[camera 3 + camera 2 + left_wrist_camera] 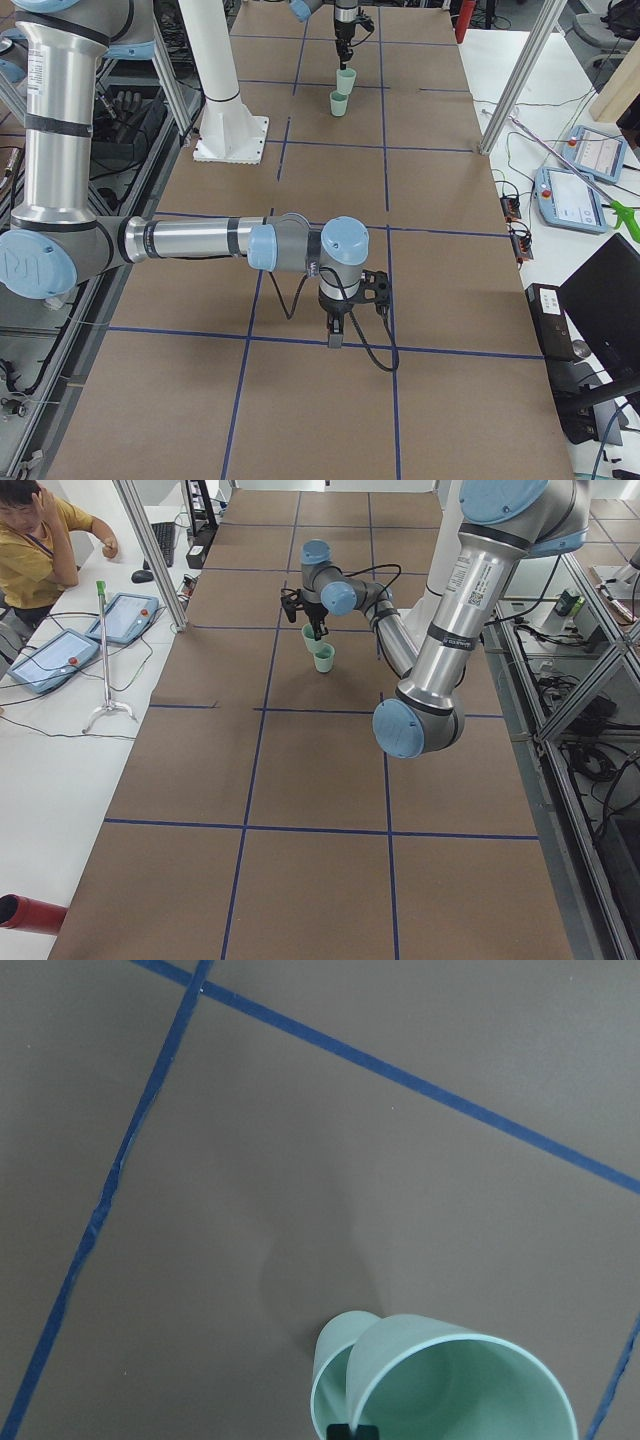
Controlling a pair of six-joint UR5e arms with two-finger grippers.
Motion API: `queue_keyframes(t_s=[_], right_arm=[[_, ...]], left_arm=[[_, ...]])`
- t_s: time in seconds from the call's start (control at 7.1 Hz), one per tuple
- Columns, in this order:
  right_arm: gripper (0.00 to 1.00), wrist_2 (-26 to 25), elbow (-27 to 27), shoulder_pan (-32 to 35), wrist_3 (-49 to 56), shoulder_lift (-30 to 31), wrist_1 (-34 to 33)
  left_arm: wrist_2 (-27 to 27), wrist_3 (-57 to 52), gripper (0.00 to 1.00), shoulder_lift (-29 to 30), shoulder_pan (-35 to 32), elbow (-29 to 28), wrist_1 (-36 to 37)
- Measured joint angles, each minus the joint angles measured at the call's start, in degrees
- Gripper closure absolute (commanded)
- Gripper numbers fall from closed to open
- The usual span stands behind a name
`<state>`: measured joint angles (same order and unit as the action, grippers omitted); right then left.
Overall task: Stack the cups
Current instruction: 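Lower the held cup into the other green cup with the left gripper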
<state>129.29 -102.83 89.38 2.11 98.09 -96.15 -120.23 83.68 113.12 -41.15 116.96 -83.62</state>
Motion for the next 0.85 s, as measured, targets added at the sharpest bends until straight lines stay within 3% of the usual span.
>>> queue_keyframes(t_s=[0.42,0.56,0.7,0.85], right_arm=[[0.0,0.0,0.0,0.0,0.0,0.0,0.0],[0.0,0.0,0.0,0.0,0.0,0.0,0.0],[0.0,0.0,0.0,0.0,0.0,0.0,0.0],[0.0,0.0,0.0,-0.1,0.0,0.0,0.0]], left_arm=[[0.5,1.1,1.0,0.1,1.4,-0.2,0.4],[0.5,1.2,0.87,0.1,1.7,-0.4,0.4],[0.5,1.4,0.39,0.1,2.0,-0.5,0.4],[0.6,1.9,0.14,0.2,2.1,-0.5,0.4]])
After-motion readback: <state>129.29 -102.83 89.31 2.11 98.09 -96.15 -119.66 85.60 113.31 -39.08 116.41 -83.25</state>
